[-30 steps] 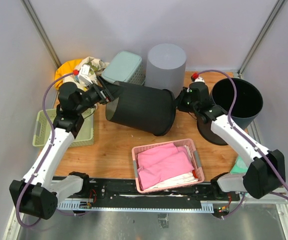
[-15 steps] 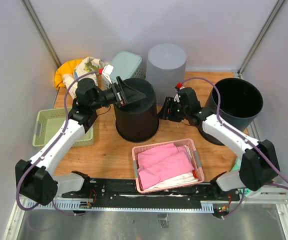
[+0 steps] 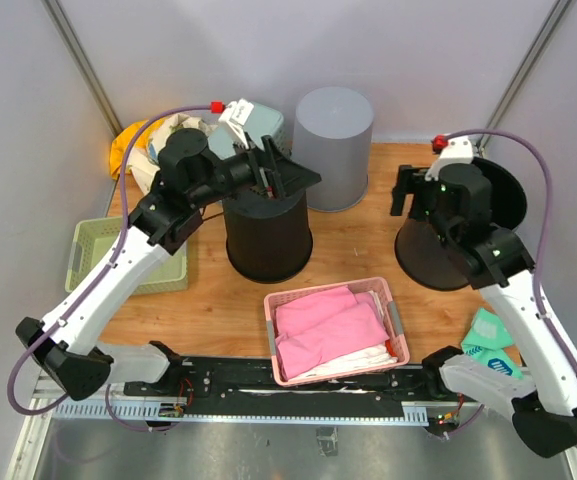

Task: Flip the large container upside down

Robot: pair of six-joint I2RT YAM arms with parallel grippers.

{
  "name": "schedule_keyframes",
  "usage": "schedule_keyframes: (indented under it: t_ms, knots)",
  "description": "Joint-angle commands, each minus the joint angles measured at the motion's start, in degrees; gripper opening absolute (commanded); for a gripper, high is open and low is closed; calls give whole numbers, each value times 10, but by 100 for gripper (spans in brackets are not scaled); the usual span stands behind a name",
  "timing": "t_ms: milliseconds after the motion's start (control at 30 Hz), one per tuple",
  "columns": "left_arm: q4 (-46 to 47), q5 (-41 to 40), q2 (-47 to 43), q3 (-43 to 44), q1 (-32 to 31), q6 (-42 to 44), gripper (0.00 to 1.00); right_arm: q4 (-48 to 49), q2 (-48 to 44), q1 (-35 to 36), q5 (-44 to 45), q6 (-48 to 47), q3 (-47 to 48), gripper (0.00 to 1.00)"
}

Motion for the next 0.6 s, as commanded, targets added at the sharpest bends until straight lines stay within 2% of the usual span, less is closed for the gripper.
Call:
schedule_keyframes:
  t_ms: [0, 133, 267, 333, 367, 567]
  knots:
    - [-90, -107, 36, 71, -77, 99, 99, -94, -6, -80, 67, -84, -15, 80]
    - [-117, -134, 96, 107, -146, 131, 99, -118, 15, -165, -53, -90, -25, 80]
    - [-119, -133, 137, 115, -178, 134, 99, -128, 46, -168, -103, -92, -19, 79]
    - [-118, -132, 149, 113, -186, 132, 99, -127, 54, -168, -110, -90, -19, 74]
    - [-117, -131, 152, 109, -189, 132, 99, -126, 56, -168, -110, -90, -19, 68]
    - [-91, -122, 156, 70, -189, 119, 99, -122, 69, -168, -124, -77, -3, 17]
